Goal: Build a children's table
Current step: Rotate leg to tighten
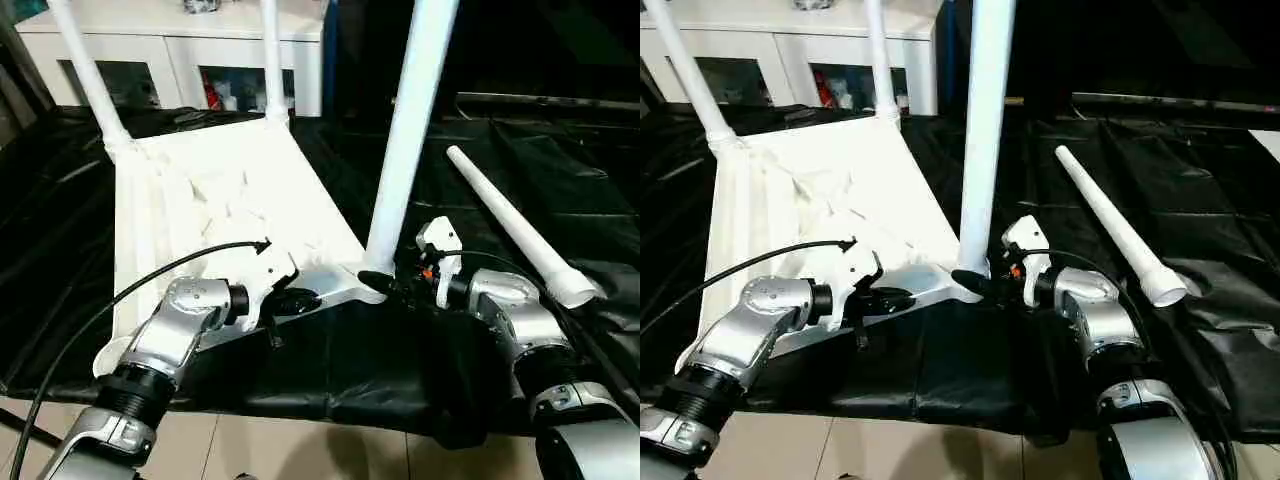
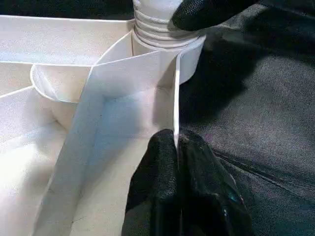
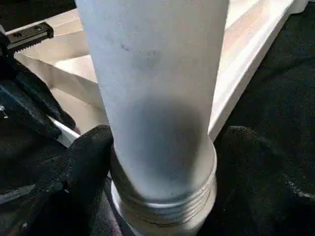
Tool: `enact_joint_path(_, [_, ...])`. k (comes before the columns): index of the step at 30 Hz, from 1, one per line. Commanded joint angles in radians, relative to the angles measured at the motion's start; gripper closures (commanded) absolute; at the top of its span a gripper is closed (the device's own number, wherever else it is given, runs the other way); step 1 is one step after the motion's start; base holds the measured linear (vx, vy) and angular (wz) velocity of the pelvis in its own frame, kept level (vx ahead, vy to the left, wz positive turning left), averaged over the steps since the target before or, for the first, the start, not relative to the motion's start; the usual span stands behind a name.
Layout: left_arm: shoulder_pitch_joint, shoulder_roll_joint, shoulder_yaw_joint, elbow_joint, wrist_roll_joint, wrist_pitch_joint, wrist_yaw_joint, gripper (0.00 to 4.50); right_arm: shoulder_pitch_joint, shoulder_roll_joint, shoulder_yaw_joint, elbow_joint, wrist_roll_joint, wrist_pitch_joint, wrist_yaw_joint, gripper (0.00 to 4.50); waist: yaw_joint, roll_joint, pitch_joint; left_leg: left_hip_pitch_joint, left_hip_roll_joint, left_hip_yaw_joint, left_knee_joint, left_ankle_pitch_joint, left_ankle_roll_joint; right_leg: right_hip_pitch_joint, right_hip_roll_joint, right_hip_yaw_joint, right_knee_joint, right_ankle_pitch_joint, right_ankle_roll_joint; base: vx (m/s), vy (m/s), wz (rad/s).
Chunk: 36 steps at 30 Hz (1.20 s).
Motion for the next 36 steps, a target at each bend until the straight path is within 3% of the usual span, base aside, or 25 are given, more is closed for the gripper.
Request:
enact_joint_path(1, [0.014, -0.009, 0.024, -0.019, -0.045, -0.003, -0.022, 4.50, -0.012, -0.005, 0.002, 0.014, -0.004, 0.012, -0.005, 0.95, 0.004, -0.017, -0.061, 0.013, 0.022, 0.000, -0.061, -0.153, 0.082, 0.048, -0.045, 0.033, -0.070, -0.080, -0.255, 0.000, 0.000, 0.00])
enact_joint_path(3, [0.014, -0.009, 0.024, -0.020, -0.044, -0.001, -0.022, 4.50, -0.011, -0.002, 0.003, 0.014, -0.004, 0.015, 0.001, 1.31, 0.004, -0.018, -0.061, 0.013, 0.021, 0.000, -0.061, -0.154, 0.081, 0.049, -0.045, 0.034, -0.070, -0.082, -0.254, 0.000, 0.000, 0.00])
enact_joint_path(8, [0.016, -0.003, 0.024, -0.028, -0.048, 0.007, -0.019, 4.50, 0.001, 0.003, 0.005, 0.002, -0.001, 0.022, 0.019, 1.69, 0.004, -0.018, -0.061, 0.013, 0.021, 0.000, -0.060, -0.145, 0.085, 0.049, -0.045, 0.033, -0.069, -0.078, -0.255, 0.000, 0.000, 0.00])
enact_joint_path(12, [0.017, -0.002, 0.025, -0.028, -0.047, 0.011, -0.015, 4.50, 0.005, 0.007, 0.004, 0.005, -0.003, 0.018, 0.011, 1.75, 0.004, -0.019, -0.062, 0.013, 0.021, 0.000, -0.059, -0.144, 0.082, 0.050, -0.045, 0.034, -0.068, -0.077, -0.253, 0.000, 0.000, 0.00])
enact_joint_path(14, [0.010, -0.010, 0.028, -0.014, -0.036, 0.022, 0.016, 4.50, 0.004, 0.019, -0.004, 0.031, -0.026, 0.015, -0.082, 1.80, 0.003, -0.018, -0.061, 0.013, 0.020, 0.000, -0.060, -0.141, 0.079, 0.049, -0.045, 0.034, -0.068, -0.079, -0.252, 0.000, 0.000, 0.00])
enact_joint_path(17, [-0.017, -0.034, 0.031, 0.026, -0.010, 0.031, 0.079, 4.50, -0.006, 0.053, -0.040, 0.069, -0.037, 0.037, -0.258, 1.81, -0.004, -0.019, -0.057, 0.012, 0.018, -0.001, -0.064, -0.164, 0.061, 0.048, -0.045, 0.036, -0.074, -0.126, -0.239, 0.000, 0.000, 0.00])
enact_joint_path(20, [-0.056, -0.068, 0.037, 0.081, 0.014, 0.033, 0.155, 4.50, -0.015, 0.089, -0.079, 0.098, -0.030, 0.053, -0.410, 1.81, -0.008, -0.017, -0.056, 0.021, 0.018, -0.002, -0.069, -0.206, 0.026, 0.044, -0.047, 0.038, -0.083, -0.204, -0.217, 0.000, 0.000, 0.00])
enact_joint_path(23, [-0.130, -0.138, 0.051, 0.173, 0.039, 0.060, 0.292, 4.50, -0.028, 0.148, -0.131, 0.138, -0.019, 0.063, -0.640, 1.81, -0.009, -0.012, -0.055, 0.024, 0.016, -0.001, -0.071, -0.220, 0.008, 0.037, -0.045, 0.041, -0.087, -0.218, -0.206, 0.000, 0.000, 0.00])
enact_joint_path(24, [-0.172, -0.179, 0.053, 0.228, 0.056, 0.064, 0.369, 4.50, -0.039, 0.184, -0.154, 0.160, -0.010, 0.060, -0.745, 1.81, -0.004, -0.011, -0.059, 0.023, 0.016, -0.004, -0.071, -0.217, 0.002, 0.042, -0.047, 0.038, -0.085, -0.213, -0.204, 0.000, 0.000, 0.00])
enact_joint_path(28, [-0.209, -0.218, 0.046, 0.278, 0.069, 0.058, 0.426, 4.50, -0.051, 0.224, -0.159, 0.173, -0.015, 0.036, -0.834, 1.81, 0.002, -0.010, -0.062, 0.021, 0.015, -0.003, -0.069, -0.190, 0.005, 0.043, -0.045, 0.038, -0.081, -0.137, -0.201, 0.000, 0.000, 0.00])
enact_joint_path(30, [-0.244, -0.271, 0.027, 0.331, 0.088, 0.033, 0.464, 4.50, -0.069, 0.283, -0.142, 0.183, -0.036, -0.006, -0.899, 1.81, 0.005, -0.001, -0.063, 0.020, 0.014, -0.002, -0.067, -0.183, 0.010, 0.041, -0.044, 0.038, -0.079, -0.085, -0.208, 0.000, 0.000, 0.00])
enact_joint_path(32, [-0.243, -0.285, 0.013, 0.331, 0.094, 0.021, 0.456, 4.50, -0.069, 0.303, -0.139, 0.183, -0.032, -0.022, -0.893, 1.81, 0.010, -0.003, -0.065, 0.018, 0.014, -0.003, -0.067, -0.175, 0.015, 0.047, -0.044, 0.036, -0.076, -0.053, -0.211, 0.000, 0.000, 0.00])
enact_joint_path(34, [-0.247, -0.293, 0.006, 0.347, 0.094, 0.000, 0.448, 4.50, -0.074, 0.321, -0.148, 0.186, -0.026, -0.033, -0.905, 1.25, 0.011, -0.003, -0.064, 0.019, 0.015, -0.003, -0.068, -0.189, 0.024, 0.047, -0.045, 0.036, -0.077, -0.051, -0.211, 0.000, 0.000, 0.00])
enact_joint_path(36, [-0.249, -0.295, 0.008, 0.354, 0.094, -0.005, 0.447, 4.50, -0.075, 0.322, -0.145, 0.187, -0.033, -0.037, -0.915, 1.09, 0.011, -0.003, -0.063, 0.019, 0.014, -0.004, -0.070, -0.202, 0.023, 0.048, -0.045, 0.035, -0.080, -0.068, -0.208, 0.000, 0.000, 0.00])
